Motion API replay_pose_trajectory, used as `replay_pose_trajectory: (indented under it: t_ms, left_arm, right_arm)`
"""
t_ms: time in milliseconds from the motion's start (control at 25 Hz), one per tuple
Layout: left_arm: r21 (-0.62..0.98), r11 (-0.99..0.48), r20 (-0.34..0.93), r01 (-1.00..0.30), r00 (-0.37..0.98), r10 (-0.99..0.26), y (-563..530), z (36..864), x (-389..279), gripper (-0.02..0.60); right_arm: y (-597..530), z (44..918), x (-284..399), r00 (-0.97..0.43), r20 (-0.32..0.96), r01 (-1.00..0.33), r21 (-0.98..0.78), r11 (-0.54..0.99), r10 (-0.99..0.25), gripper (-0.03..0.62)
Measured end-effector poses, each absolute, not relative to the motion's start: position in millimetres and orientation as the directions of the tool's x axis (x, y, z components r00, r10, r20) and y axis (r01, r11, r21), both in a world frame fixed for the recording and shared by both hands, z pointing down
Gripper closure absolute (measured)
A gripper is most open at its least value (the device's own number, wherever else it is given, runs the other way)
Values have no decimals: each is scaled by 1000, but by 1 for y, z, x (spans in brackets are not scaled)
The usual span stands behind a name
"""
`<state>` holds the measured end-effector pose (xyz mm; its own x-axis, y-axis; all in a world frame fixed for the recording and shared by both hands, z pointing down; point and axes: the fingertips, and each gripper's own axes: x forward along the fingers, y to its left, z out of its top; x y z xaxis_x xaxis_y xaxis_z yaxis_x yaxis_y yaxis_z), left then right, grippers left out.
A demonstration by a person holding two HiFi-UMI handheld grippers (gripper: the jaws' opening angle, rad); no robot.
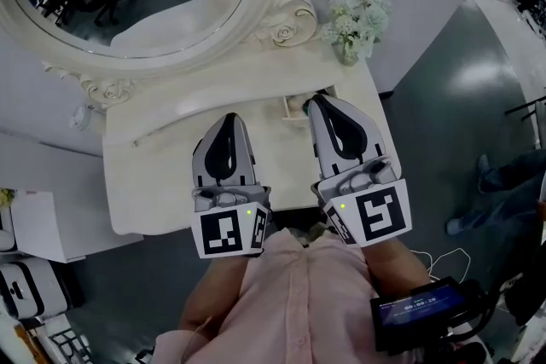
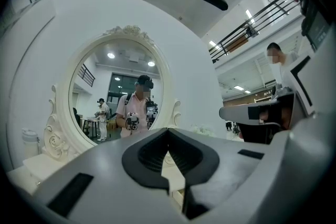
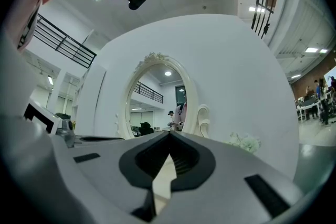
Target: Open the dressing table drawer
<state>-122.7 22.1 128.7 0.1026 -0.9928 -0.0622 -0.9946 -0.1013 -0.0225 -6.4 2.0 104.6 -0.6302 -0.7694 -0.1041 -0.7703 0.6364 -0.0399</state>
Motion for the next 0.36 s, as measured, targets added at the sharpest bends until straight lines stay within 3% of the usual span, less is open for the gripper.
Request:
replay_pose_trajectory:
  t_ms: [360]
  left_arm:
    - [-17, -108, -65, -994, 109, -992, 15, 128, -125, 560]
  right_arm:
    - [-4, 103, -10, -627, -104, -774, -35, 633, -772, 576]
